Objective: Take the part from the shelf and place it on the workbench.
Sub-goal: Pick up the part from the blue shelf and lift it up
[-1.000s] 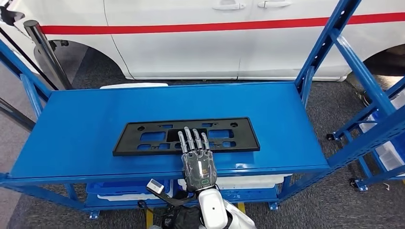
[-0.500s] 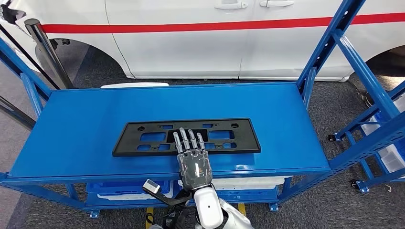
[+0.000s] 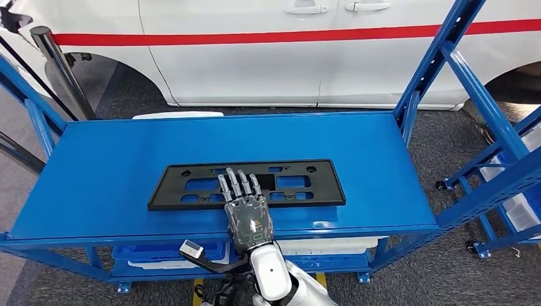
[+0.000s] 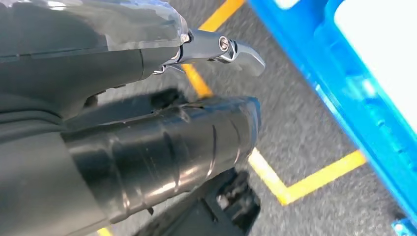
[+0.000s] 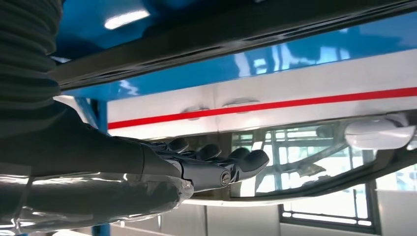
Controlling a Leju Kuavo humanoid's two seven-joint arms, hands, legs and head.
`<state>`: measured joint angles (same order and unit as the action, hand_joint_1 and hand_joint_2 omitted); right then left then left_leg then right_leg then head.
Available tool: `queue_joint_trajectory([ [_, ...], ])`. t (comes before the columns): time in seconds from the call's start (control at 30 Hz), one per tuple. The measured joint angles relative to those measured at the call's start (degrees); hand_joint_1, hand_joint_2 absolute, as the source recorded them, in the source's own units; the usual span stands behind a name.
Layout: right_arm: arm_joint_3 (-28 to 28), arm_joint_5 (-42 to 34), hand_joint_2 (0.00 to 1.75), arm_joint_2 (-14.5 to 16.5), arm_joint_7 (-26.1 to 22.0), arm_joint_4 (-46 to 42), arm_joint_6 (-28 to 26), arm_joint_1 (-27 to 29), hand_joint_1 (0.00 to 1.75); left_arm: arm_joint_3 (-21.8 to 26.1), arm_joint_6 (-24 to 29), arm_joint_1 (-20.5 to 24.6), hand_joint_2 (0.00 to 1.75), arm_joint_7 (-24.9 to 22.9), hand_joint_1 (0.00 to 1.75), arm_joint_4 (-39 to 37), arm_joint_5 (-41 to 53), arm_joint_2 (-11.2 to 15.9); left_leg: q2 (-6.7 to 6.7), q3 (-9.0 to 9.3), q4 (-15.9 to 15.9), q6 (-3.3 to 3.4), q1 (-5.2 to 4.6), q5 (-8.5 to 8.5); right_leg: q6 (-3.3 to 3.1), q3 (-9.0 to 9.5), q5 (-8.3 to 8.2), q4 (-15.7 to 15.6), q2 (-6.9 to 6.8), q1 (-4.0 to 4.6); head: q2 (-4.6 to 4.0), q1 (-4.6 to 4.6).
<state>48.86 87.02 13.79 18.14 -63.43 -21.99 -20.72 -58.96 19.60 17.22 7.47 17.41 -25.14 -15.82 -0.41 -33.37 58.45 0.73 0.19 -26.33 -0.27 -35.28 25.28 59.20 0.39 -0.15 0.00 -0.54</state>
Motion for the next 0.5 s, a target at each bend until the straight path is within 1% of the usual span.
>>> queue_joint_trajectory([
  [0.03,0.01,-0.52,1.75,0.11,-0.34,-0.01,0.21,-0.19,0.0,0.2,0.57,-0.07,0.0,0.46,0.0,0.15,2.1,0.02,0.01,0.12,-0.27,0.31,0.11,0.2,0.31,-0.01,0.13,0.1,-0.03,-0.03,0.0,0.01],
  [0.07,0.02,-0.93,1.75,0.19,-0.6,-0.02,0.38,-0.43,0.0,0.3,1.1,-0.12,0.0,0.84,0.0,0.28,3.92,0.03,0.04,0.3,-0.6,0.7,0.25,0.42,0.62,-0.26,0.7,0.75,-0.05,-0.02,0.0,-0.02],
  [0.1,0.04,-1.21,1.75,0.26,-0.79,-0.03,0.5,-0.67,0.0,0.32,1.46,-0.15,0.0,1.09,0.0,0.4,5.23,0.04,0.11,0.48,-0.94,1.04,0.4,0.63,0.89,-0.99,1.89,2.48,-0.07,-0.02,0.0,-0.02],
  [0.13,0.07,-1.39,1.75,0.27,-0.92,-0.03,0.55,-0.82,0.0,0.33,1.63,-0.19,0.0,1.21,0.0,0.48,5.9,0.05,0.18,0.6,-1.11,1.27,0.46,0.74,1.1,-2.27,3.58,5.35,-0.09,-0.1,0.0,-0.03],
  [0.17,0.08,-1.54,1.75,0.27,-1.04,-0.02,0.61,-0.91,0.0,0.33,1.73,-0.23,0.0,1.28,0.0,0.51,6.26,0.06,0.2,0.58,-1.16,1.41,0.44,0.76,1.28,-3.99,5.47,9.05,-0.1,-0.15,0.0,-0.04],
  [0.2,0.1,-1.72,1.75,0.27,-1.12,0.01,0.67,-0.92,0.0,0.34,1.86,-0.28,0.0,1.4,0.0,0.53,6.65,0.09,0.22,0.52,-1.11,1.44,0.43,0.75,1.43,-5.73,6.96,12.75,-0.1,-0.23,0.0,-0.03],
  [0.23,0.12,-1.92,1.75,0.27,-1.23,0.05,0.75,-0.92,0.0,0.34,2.15,-0.33,0.0,1.59,0.0,0.55,7.38,0.13,0.21,0.48,-1.05,1.45,0.42,0.73,1.55,-6.9,7.54,15.18,-0.11,-0.29,0.0,-0.04],
  [0.27,0.18,-2.22,1.75,0.26,-1.44,0.09,0.91,-0.95,0.0,0.34,2.58,-0.4,0.0,1.89,0.0,0.59,8.59,0.17,0.18,0.46,-0.97,1.43,0.42,0.68,1.6,-7.13,7.05,15.63,-0.11,-0.37,0.0,-0.03],
  [0.3,0.31,-2.6,1.75,0.28,-1.69,0.13,1.09,-1.06,0.0,0.34,3.11,-0.45,0.0,2.26,0.0,0.67,10.23,0.22,0.14,0.48,-0.84,1.37,0.43,0.59,1.6,-6.23,5.52,13.8,-0.13,-0.47,0.0,-0.04],
  [0.33,0.5,-3.02,1.75,0.32,-1.97,0.13,1.28,-1.21,0.0,0.34,3.64,-0.5,0.0,2.64,0.0,0.82,12.15,0.26,0.09,0.52,-0.65,1.26,0.44,0.44,1.55,-4.44,3.43,10.21,-0.16,-0.57,0.0,-0.04],
  [0.37,0.74,-3.46,1.75,0.38,-2.22,0.13,1.48,-1.4,0.0,0.34,4.08,-0.55,0.0,2.97,0.0,0.99,14.09,0.31,0.05,0.48,-0.42,1.07,0.39,0.23,1.44,-2.52,1.88,6.41,-0.2,-0.61,0.0,-0.04],
  [0.4,1.03,-3.89,1.75,0.5,-2.45,0.12,1.66,-1.61,0.0,0.34,4.44,-0.59,0.0,3.25,0.0,1.18,16.11,0.37,0.03,0.35,-0.11,0.82,0.29,0.03,1.25,-1.02,0.89,3.3,-0.21,-0.55,0.0,-0.03],
  [0.43,1.33,-4.35,1.75,0.61,-2.66,0.11,1.89,-1.79,0.0,0.35,4.67,-0.65,0.0,3.46,0.0,1.38,18.15,0.44,0.02,0.2,0.11,0.55,0.19,-0.09,1.03,-0.21,0.56,1.47,-0.21,-0.47,0.0,-0.02],
  [0.5,1.95,-5.38,1.75,0.76,-3.2,0.07,2.34,-2.08,0.0,0.55,4.93,-0.75,0.0,3.88,0.0,1.79,22.41,0.62,0.05,-0.01,0.21,-0.01,0.09,-0.13,0.43,-0.08,0.73,0.68,-0.1,-0.25,0.0,-0.01],
])
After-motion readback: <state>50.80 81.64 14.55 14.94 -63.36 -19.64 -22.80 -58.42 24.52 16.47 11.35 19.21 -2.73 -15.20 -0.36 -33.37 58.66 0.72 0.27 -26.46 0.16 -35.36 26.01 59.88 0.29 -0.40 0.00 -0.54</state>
